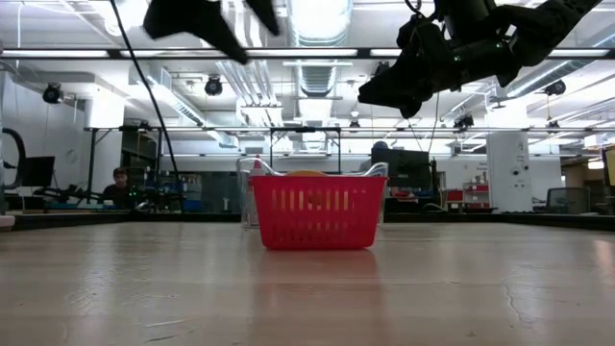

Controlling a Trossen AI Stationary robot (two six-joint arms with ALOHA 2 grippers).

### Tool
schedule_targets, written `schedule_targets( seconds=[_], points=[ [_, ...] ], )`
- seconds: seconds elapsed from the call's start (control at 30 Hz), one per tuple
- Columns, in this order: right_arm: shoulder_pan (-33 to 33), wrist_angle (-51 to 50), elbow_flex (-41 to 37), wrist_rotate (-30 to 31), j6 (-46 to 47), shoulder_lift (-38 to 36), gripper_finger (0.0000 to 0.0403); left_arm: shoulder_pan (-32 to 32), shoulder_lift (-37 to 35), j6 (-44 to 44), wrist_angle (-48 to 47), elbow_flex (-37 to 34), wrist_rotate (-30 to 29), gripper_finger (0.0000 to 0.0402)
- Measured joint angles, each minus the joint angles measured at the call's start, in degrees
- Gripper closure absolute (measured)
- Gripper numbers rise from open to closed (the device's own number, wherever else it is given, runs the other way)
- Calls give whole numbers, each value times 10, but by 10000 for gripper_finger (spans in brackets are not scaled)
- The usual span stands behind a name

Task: Pick & Place Food Item
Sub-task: Put the pink donut into the red bin

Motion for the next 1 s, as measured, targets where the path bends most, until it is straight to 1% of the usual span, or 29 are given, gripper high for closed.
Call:
schedule_targets(
  seconds=[0.17, 0.33, 0.5, 0.63, 0.8, 1.0],
  points=[
    [0, 0, 0, 0, 0, 0, 273, -72, -3, -77, -98, 0, -14, 160],
    [0, 0, 0, 0, 0, 0, 273, -134, -3, -79, -175, -1, -10, 161],
    [0, 0, 0, 0, 0, 0, 273, -181, -3, -93, -177, -1, 32, 161],
    [0, 0, 0, 0, 0, 0, 273, -205, -3, -122, -177, -1, 34, 161],
    [0, 0, 0, 0, 0, 0, 273, -233, -3, -181, -173, -1, 35, 161],
    [0, 0, 0, 0, 0, 0, 273, -276, -3, -223, -130, -2, 36, 161]
  ],
)
